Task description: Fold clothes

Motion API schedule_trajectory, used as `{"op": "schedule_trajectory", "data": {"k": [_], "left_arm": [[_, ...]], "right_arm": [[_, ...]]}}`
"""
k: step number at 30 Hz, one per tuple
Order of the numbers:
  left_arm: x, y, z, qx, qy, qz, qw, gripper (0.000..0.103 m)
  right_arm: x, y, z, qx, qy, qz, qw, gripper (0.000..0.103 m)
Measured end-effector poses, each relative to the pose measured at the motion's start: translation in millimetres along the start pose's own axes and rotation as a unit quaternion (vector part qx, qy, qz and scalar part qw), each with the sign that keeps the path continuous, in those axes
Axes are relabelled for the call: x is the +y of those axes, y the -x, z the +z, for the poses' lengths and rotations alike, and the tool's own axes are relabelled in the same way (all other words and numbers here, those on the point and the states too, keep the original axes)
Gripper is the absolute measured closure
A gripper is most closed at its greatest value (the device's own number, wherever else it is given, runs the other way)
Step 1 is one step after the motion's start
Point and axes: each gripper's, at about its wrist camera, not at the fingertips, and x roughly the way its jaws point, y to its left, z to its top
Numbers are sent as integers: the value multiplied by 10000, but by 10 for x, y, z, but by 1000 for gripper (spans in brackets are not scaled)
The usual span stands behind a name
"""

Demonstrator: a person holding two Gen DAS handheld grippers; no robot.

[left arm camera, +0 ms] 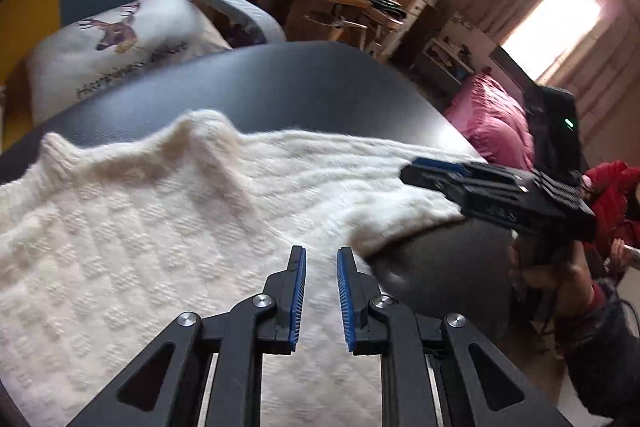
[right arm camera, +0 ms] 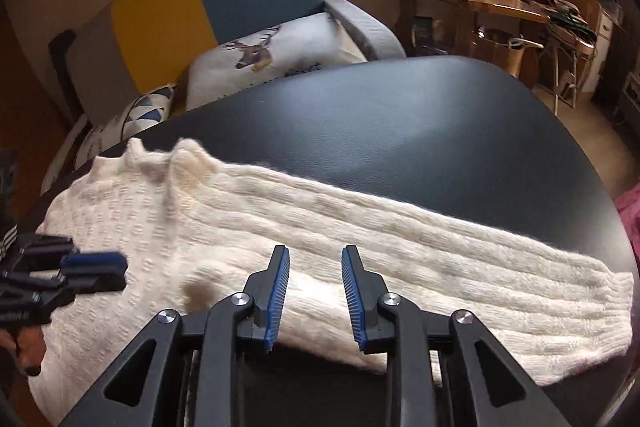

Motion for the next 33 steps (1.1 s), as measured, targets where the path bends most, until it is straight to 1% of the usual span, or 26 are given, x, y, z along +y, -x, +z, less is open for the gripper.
{"op": "schedule_trajectory", "data": {"k": [4, 5, 8, 11, 12, 14, 17, 19, 20, 22, 24, 27, 29, 31, 32, 33], "left_arm": [[341, 81, 214, -250, 141, 586, 9979, 87], [374, 50, 268, -242, 101, 656, 9975, 87], [391, -120, 432, -133, -105, 824, 9965, 87], [394, -458, 557, 128, -181, 1364, 9904, 87], [413, -506, 566, 112, -122, 1435, 9895, 86], [450, -554, 566, 2, 33, 1501, 9887, 86], [443, -551, 543, -122, 124, 1577, 9873, 86], [440, -498, 526, -91, 266, 1511, 9881, 86], [436, -443, 508, -126, 350, 1456, 9886, 86], [404, -310, 445, -257, 472, 1354, 9893, 86], [340, -175, 336, -397, 521, 1286, 9895, 85], [246, -129, 105, -387, 527, 1230, 9902, 83], [183, -106, -51, -371, 525, 1195, 9908, 82], [145, -131, -187, -315, 537, 1205, 9908, 82], [147, -184, -238, -254, 554, 1248, 9903, 82], [139, -197, -259, -277, 552, 1282, 9898, 82]], "right_arm": [[286, -230, 63, 127, 253, 12, 9996, 76], [322, -302, 76, 199, 312, -135, 9992, 76], [248, -492, 24, 492, 380, -859, 9944, 76], [30, -404, -143, 386, 124, -1099, 9931, 75], [-35, -358, -195, 336, -19, -1090, 9935, 75], [-103, -305, -277, 219, -166, -967, 9949, 75], [-102, -306, -291, 137, -104, -974, 9951, 75], [-127, -295, -251, 164, -198, -856, 9960, 73], [-156, -267, -229, 174, -252, -724, 9969, 73], [-248, -94, -193, -106, -358, -642, 9972, 73], [-440, 132, -164, -393, -529, -912, 9937, 73], [-933, 403, -203, -505, -972, -1330, 9851, 73], [-1323, 501, -292, -382, -1319, -1731, 9753, 73], [-1691, 568, -440, -206, -1718, -2117, 9619, 73], [-1853, 589, -552, -110, -1930, -2193, 9563, 73], [-2015, 609, -672, -15, -2149, -2234, 9508, 73]]}}
